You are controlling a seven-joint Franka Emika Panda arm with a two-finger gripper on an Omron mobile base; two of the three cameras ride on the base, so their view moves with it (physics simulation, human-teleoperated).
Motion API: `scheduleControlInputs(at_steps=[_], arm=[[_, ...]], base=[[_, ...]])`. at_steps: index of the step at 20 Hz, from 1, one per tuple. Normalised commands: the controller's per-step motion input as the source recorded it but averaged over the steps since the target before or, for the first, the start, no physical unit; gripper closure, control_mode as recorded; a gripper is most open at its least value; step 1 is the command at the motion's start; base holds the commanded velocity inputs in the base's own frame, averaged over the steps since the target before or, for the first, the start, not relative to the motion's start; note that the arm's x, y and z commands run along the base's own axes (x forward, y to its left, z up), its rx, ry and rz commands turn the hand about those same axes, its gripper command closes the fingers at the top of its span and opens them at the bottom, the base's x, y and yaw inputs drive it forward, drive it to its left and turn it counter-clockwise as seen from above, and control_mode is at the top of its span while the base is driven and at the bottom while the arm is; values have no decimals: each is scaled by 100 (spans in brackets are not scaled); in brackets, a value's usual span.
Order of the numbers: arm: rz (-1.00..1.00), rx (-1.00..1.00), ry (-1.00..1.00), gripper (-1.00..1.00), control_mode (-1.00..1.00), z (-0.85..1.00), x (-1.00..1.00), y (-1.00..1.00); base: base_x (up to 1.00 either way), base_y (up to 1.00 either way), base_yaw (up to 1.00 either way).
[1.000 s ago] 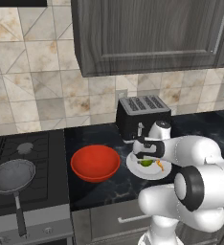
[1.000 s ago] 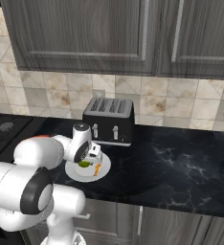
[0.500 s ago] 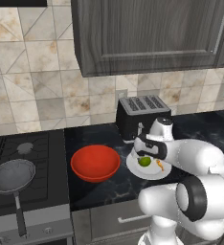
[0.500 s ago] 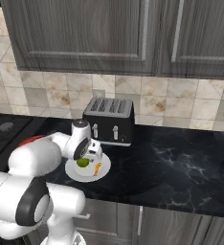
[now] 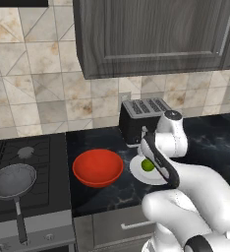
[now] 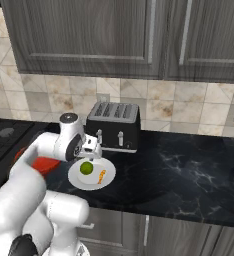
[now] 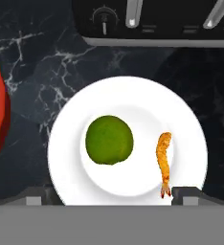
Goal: Place the shrimp on the plate and place the lime on the same plate.
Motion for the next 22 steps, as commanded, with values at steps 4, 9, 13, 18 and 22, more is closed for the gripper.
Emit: scheduleControlInputs(at_steps=[4, 9, 13, 18, 22], arm=[[0, -1, -8, -100, -100, 47, -54, 16], [0, 0, -5, -100, -100, 53, -44, 10], [0, 0, -2, -100, -100, 57, -44, 5], [0, 0, 0, -100, -100, 56, -44, 6], [-1, 1, 0, -100, -100, 58, -39, 3]], base=[[0, 0, 0], [0, 0, 0], [0, 0, 0], [0, 0, 0], [0, 0, 0]])
